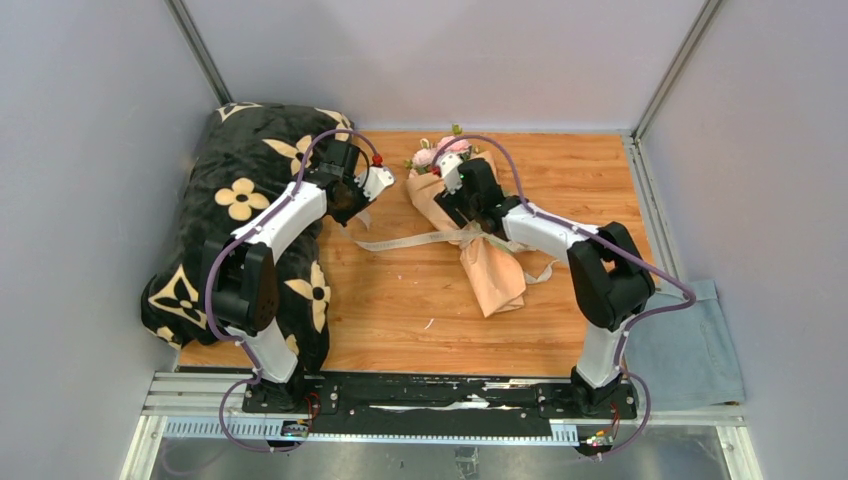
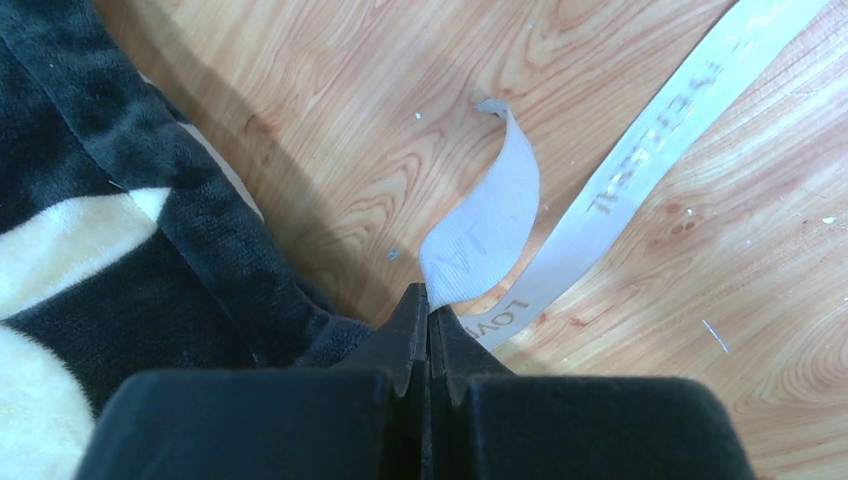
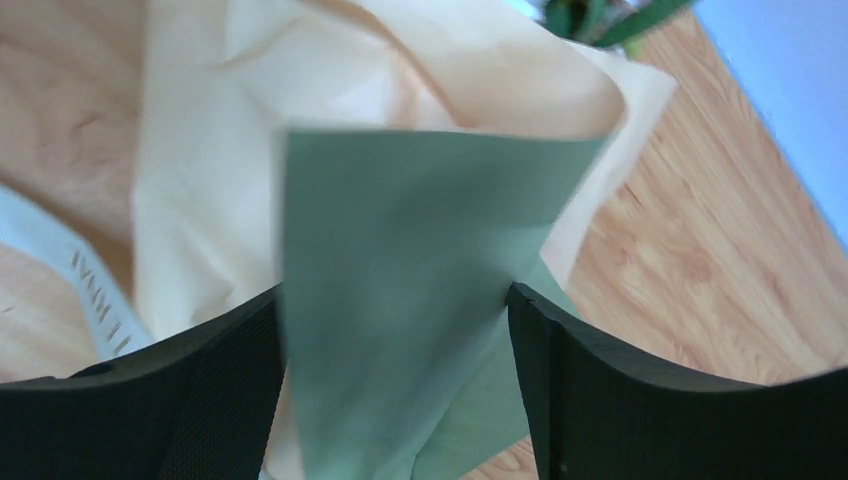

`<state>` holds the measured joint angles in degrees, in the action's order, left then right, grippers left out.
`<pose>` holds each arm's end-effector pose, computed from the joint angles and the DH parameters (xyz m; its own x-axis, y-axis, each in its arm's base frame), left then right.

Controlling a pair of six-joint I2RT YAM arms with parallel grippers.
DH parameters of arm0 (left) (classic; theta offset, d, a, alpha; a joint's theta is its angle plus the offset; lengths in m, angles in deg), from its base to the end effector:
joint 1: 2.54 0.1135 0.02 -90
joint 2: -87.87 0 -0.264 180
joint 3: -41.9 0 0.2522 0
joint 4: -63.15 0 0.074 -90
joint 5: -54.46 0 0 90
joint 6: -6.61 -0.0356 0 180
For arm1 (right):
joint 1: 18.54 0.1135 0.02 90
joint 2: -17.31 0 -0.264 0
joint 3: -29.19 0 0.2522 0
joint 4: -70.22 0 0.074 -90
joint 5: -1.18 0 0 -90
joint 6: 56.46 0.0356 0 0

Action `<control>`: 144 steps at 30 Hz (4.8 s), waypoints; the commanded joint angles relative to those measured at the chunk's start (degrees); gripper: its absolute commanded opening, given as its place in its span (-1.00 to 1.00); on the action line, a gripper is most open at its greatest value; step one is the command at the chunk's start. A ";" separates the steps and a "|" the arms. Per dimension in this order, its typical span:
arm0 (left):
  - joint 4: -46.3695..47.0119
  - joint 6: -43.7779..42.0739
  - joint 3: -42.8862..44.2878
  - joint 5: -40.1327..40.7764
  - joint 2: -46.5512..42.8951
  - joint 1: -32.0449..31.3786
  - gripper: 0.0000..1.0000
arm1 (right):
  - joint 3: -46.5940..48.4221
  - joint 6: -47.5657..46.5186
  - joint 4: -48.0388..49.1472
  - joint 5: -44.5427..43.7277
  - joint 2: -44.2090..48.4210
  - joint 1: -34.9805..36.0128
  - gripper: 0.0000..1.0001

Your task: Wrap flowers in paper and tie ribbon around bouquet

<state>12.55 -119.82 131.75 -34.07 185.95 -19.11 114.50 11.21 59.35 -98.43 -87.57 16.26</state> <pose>0.3486 -0.1028 0.2450 -0.4981 0.7676 -0.4034 0.7062 0.6291 0.3250 0.3479 0.2345 0.2289 -0.2159 -0.6063 -0.7654 -0.5692 0.7150 -0.4058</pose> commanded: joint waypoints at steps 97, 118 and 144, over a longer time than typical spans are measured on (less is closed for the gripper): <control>2.85 -13.10 5.53 -17.71 14.35 -20.31 -0.12 | -8.65 -57.93 -29.36 48.50 4.17 -20.79 -1.00; 22.06 14.30 -4.85 -23.73 6.42 -11.98 0.54 | -13.87 -26.69 -17.69 58.14 10.68 -12.04 -1.00; 12.00 17.24 -2.87 -20.07 10.45 -6.95 -1.00 | -15.35 -19.94 -12.50 43.47 14.59 -17.81 -1.00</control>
<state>28.99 -97.78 130.05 -60.14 199.87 -26.63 100.46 -15.63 41.95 -49.01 -76.55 1.49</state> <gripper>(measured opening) 0.007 0.006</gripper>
